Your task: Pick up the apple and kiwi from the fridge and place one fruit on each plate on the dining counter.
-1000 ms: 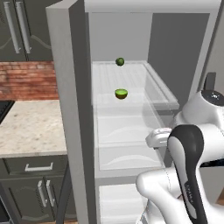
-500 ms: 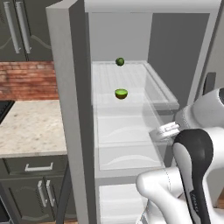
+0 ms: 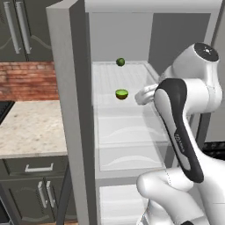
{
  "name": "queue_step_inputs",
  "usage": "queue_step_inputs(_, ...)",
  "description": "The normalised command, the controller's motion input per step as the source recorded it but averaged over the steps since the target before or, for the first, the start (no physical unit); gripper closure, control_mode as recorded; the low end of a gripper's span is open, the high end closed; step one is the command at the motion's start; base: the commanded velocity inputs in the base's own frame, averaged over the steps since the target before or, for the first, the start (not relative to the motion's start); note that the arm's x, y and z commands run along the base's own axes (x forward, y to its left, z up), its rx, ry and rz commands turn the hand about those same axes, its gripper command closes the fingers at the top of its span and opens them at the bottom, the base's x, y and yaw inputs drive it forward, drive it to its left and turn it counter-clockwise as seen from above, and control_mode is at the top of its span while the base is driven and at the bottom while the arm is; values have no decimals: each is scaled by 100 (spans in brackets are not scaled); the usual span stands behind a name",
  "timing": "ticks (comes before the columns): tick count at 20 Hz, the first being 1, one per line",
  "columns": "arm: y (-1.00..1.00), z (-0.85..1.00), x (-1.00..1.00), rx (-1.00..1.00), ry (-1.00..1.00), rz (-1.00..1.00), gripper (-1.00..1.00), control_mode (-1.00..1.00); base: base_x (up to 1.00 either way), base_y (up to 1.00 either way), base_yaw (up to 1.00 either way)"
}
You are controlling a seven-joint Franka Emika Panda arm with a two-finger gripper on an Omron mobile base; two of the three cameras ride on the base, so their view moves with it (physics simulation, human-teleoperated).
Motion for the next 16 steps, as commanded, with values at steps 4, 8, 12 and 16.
queue_step_inputs(4,4,-5,73,2,20,0,-100,-100,0,0,0)
queue_step_inputs(8,48,-53,85,0,2,-2,-100,-100,0,0,0)
queue_step_inputs(12,48,-30,75,0,0,-7,-100,-100,0,0,0)
queue_step_inputs(16,4,-35,54,0,-8,-13,-100,-100,0,0,0)
